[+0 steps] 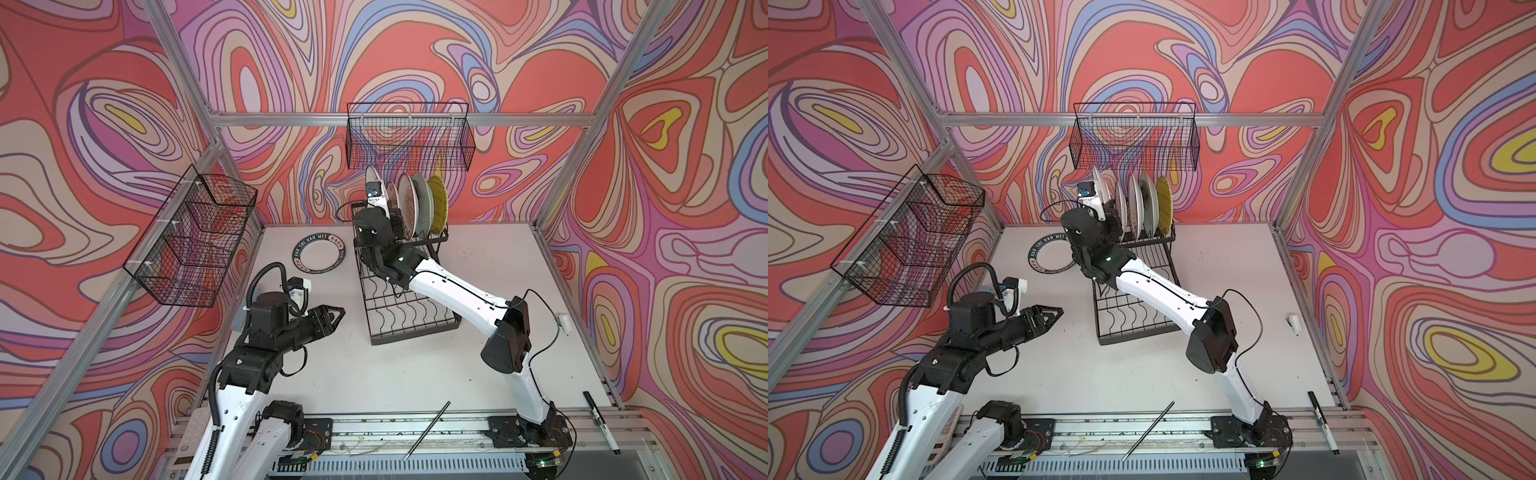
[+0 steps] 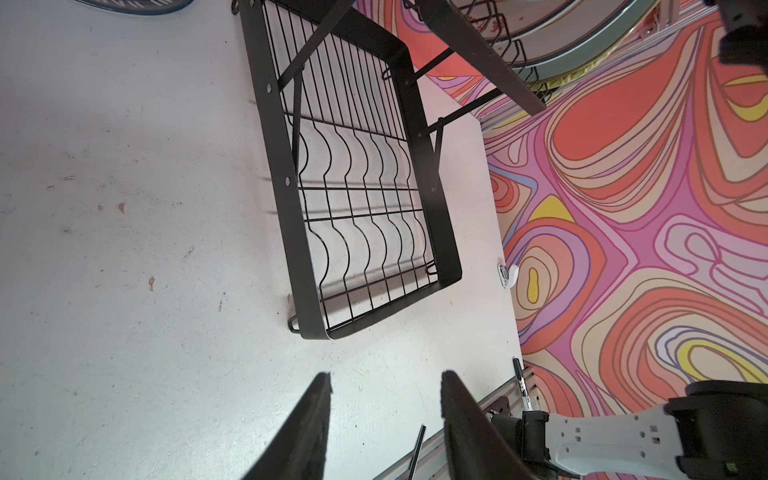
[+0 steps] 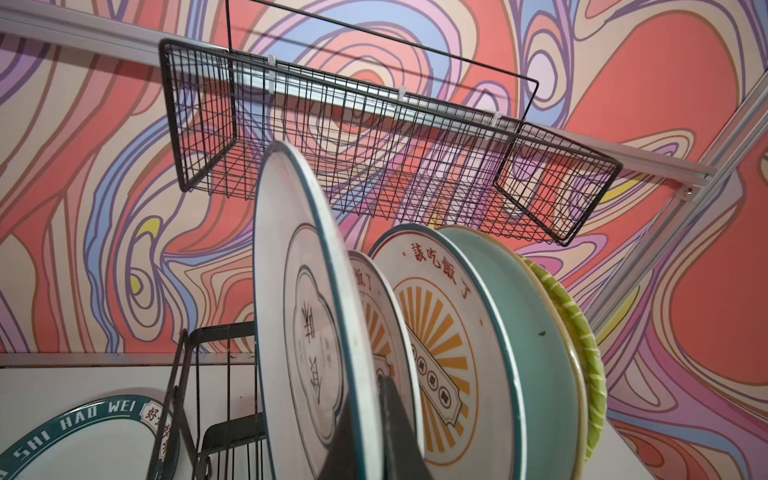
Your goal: Load the plates into the dish rack
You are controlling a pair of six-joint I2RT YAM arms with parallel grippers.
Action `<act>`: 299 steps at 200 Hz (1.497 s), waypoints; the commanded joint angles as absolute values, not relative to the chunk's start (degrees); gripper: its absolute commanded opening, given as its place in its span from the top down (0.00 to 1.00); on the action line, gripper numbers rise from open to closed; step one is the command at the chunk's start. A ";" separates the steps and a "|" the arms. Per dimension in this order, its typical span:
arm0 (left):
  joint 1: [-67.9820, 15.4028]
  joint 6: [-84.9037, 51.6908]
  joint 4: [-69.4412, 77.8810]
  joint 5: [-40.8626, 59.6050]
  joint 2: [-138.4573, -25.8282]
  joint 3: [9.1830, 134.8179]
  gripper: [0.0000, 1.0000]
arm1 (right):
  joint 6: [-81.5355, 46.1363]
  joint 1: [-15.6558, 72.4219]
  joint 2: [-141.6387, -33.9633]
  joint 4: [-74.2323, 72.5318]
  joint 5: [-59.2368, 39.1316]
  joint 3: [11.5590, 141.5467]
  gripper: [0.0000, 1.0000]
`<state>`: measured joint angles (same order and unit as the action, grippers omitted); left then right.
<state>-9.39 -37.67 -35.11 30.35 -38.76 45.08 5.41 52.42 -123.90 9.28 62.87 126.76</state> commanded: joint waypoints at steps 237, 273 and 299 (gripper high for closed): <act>-9.57 -34.84 -38.64 30.15 -40.36 46.49 0.52 | -0.62 51.33 -129.94 14.08 68.12 133.60 1.00; -9.57 -34.73 -38.84 30.15 -40.25 46.57 0.52 | -0.86 51.15 -130.24 14.24 67.59 133.74 1.00; -9.58 -34.70 -38.99 29.97 -40.34 46.59 0.52 | -1.23 51.04 -130.25 14.80 66.29 133.70 1.00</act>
